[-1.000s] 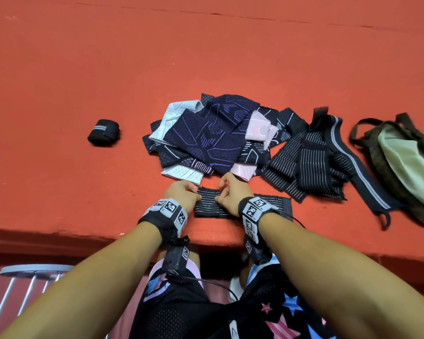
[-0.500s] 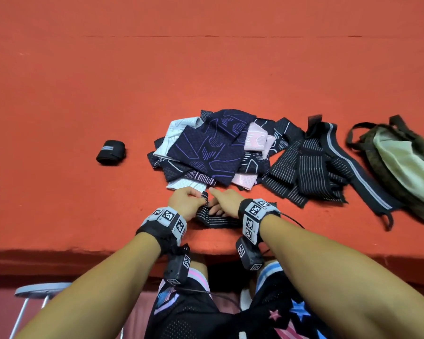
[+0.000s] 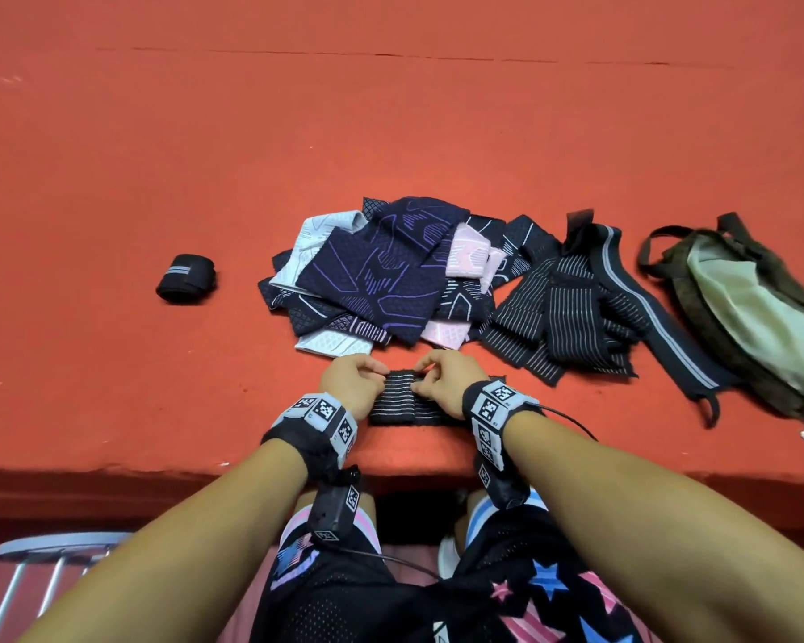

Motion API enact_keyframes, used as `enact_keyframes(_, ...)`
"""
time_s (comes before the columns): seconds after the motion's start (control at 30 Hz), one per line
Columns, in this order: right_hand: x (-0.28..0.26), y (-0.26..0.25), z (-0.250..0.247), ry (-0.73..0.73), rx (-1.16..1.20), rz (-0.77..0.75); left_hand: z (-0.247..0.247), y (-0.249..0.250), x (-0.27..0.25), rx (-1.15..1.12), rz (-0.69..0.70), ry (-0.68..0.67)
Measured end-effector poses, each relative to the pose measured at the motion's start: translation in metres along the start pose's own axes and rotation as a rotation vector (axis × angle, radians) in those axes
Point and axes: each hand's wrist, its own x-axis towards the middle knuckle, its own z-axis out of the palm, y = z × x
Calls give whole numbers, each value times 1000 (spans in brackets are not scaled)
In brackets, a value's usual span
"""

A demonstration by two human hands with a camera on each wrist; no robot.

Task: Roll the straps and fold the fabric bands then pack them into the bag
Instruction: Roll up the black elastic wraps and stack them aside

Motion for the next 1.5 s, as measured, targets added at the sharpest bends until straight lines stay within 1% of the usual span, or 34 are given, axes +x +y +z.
enact_keyframes(0.1, -1, 3, 3, 9, -14, -6, -6, -7, 1, 51, -59, 86)
enact_keyframes(0.17, -1, 5, 6, 6, -56, -32, -6, -12, 3, 42, -95, 77)
enact_keyframes(0.23, -2, 5, 7, 8, -133, -86, -3, -14, 4, -1, -101, 41)
enact_keyframes(0.37, -9, 4, 7, 64, -355, -174, 3, -13, 0, 68, -27, 15)
enact_keyframes(0.4, -11, 5, 7, 84, -374, -188, 3, -11, -2, 85, -5, 12)
enact_keyframes(0.5, -18, 4, 6, 119, -335, -219, 6, -4, -8, 133, 69, -14)
enact_keyframes(0.57, -18, 2, 7, 106, -332, -202, 5, 1, -12, 94, 98, -12)
enact_keyframes(0.63, -17, -4, 10, 82, -323, -188, -1, 4, -12, 40, 95, 22)
enact_keyframes(0.73, -17, -20, 18, 41, -319, -231, -16, 5, -9, 2, 66, 62)
enact_keyframes(0.83, -15, -31, 27, 45, -305, -262, -27, 2, -4, -53, 32, 56)
enact_keyframes(0.97, -17, -28, 25, 25, -305, -226, -22, 0, -5, -165, -6, -32)
enact_keyframes(1.07, -16, -18, 16, -15, -289, -179, -12, 3, -11, -172, -23, -88)
enact_keyframes(1.2, -14, -2, -2, -37, -327, -86, 1, 1, -13, -97, 11, -74)
enact_keyframes(1.33, -17, 7, -12, 17, -336, -17, 8, -1, -10, -32, -5, -97)
enact_keyframes(1.43, -18, 12, -16, 71, -398, 62, 11, -1, -7, 104, -11, -38)
enact_keyframes(1.5, -19, 14, -17, 65, -434, 122, 10, -2, -5, 169, -33, -6)
